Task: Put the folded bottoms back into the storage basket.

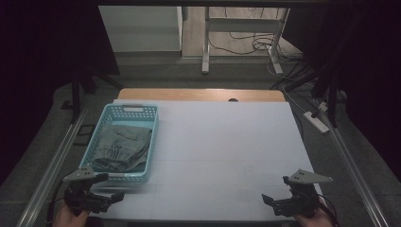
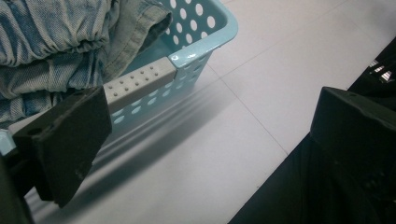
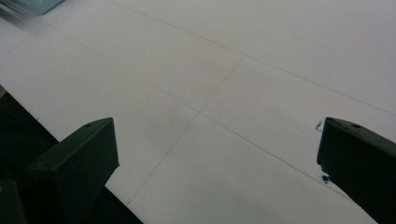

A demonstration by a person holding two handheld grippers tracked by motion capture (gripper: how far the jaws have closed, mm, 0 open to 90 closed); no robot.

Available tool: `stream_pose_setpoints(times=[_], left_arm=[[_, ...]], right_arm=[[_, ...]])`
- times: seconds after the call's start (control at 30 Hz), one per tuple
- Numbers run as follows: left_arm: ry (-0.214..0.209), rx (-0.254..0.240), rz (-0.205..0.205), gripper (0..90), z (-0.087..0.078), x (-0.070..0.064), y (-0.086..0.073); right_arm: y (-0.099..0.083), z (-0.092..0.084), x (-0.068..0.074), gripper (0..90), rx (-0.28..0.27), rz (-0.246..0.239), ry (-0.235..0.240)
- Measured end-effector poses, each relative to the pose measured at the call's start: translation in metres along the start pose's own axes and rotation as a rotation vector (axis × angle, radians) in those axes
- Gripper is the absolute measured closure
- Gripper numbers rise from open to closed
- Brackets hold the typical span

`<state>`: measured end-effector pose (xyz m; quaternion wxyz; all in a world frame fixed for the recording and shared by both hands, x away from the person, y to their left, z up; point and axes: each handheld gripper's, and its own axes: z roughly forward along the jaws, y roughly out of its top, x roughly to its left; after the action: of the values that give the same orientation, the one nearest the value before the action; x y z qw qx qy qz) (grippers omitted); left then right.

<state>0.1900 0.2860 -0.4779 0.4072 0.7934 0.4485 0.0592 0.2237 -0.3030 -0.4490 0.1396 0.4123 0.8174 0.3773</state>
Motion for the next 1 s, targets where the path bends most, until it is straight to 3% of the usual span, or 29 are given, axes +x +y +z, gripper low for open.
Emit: stream_pose_setpoints(times=[1.0], left_arm=[[-0.003,-0.011,-0.008,0.0,-0.001,0.001,-0.001]], right_arm=[[-0.026,-0.034,-0.008,0.0,0.009,0.043,-0.108]])
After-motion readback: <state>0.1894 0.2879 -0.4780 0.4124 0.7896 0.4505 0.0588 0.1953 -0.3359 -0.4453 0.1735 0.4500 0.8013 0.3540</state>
